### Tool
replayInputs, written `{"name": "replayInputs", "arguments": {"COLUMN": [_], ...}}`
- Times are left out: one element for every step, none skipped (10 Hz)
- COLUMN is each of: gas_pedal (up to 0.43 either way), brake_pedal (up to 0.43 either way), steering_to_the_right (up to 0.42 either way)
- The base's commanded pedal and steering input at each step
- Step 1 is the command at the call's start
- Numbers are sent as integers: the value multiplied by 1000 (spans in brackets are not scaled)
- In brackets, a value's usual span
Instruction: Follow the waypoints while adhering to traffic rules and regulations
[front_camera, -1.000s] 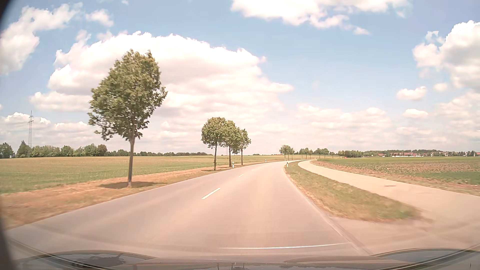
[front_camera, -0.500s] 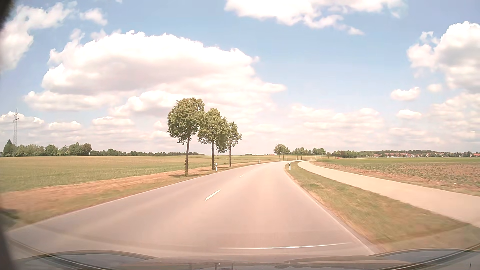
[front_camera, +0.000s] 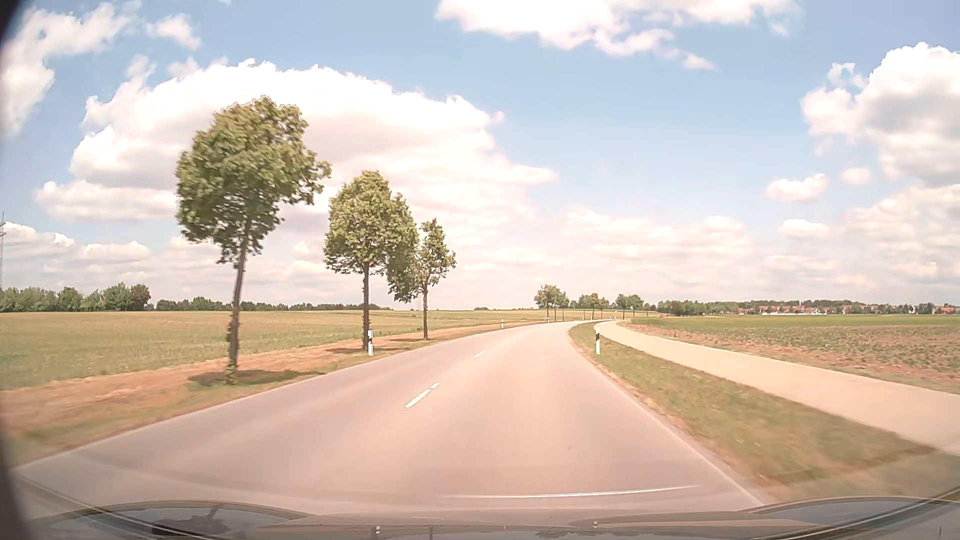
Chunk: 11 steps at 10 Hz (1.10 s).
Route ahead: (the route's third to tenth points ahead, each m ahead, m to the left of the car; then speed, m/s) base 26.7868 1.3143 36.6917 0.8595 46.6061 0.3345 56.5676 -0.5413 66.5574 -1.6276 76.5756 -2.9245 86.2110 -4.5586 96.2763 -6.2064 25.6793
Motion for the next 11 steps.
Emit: {"name": "replayInputs", "arguments": {"gas_pedal": [248,248,248,248,248,248,248,248,248,260,260], "brake_pedal": [12,6,12,12,12,12,12,12,12,12,12], "steering_to_the_right": [14,14,14,14,14,14,14,14,14,14,14]}}
